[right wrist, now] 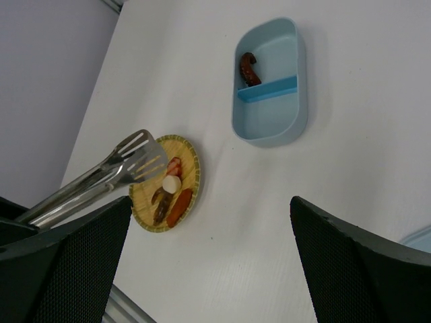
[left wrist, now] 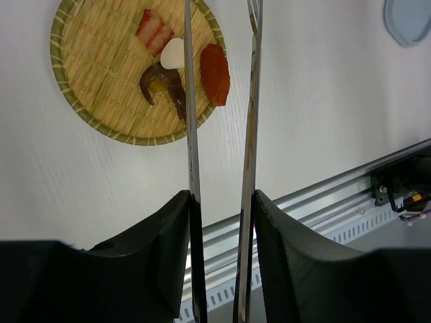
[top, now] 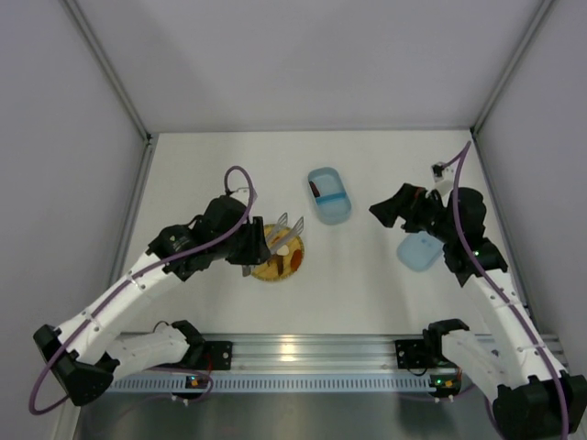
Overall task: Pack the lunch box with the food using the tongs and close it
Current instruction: Pick up the fake food from the plate, then place the fake food in the packing box.
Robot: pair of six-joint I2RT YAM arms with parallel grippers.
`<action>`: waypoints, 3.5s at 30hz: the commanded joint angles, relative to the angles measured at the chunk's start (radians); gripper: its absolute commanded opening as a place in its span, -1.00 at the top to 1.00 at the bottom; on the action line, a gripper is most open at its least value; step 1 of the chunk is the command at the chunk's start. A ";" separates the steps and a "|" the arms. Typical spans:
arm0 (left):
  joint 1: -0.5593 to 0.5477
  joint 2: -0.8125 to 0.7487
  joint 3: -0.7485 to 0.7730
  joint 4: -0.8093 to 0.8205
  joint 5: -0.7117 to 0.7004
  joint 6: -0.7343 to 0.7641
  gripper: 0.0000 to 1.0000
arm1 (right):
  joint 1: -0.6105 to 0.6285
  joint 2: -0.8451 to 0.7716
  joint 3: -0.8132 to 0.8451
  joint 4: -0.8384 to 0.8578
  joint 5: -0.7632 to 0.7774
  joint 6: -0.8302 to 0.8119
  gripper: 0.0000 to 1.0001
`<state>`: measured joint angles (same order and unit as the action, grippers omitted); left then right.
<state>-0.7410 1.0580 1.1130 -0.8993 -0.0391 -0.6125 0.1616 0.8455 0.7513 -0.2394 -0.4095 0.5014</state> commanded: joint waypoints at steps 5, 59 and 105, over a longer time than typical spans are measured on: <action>-0.032 -0.078 -0.045 -0.027 0.079 -0.009 0.10 | 0.013 -0.046 0.000 -0.037 0.021 0.011 -0.99; -0.084 0.002 -0.074 -0.059 0.007 -0.016 0.27 | 0.015 -0.083 -0.050 -0.028 0.026 0.025 -0.99; -0.071 0.557 0.524 0.184 -0.220 0.076 0.27 | 0.013 0.004 0.079 -0.064 -0.002 -0.015 -0.99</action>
<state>-0.8192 1.5703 1.5650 -0.8047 -0.2123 -0.5579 0.1619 0.8482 0.7815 -0.2913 -0.3981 0.5102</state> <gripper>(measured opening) 0.372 0.993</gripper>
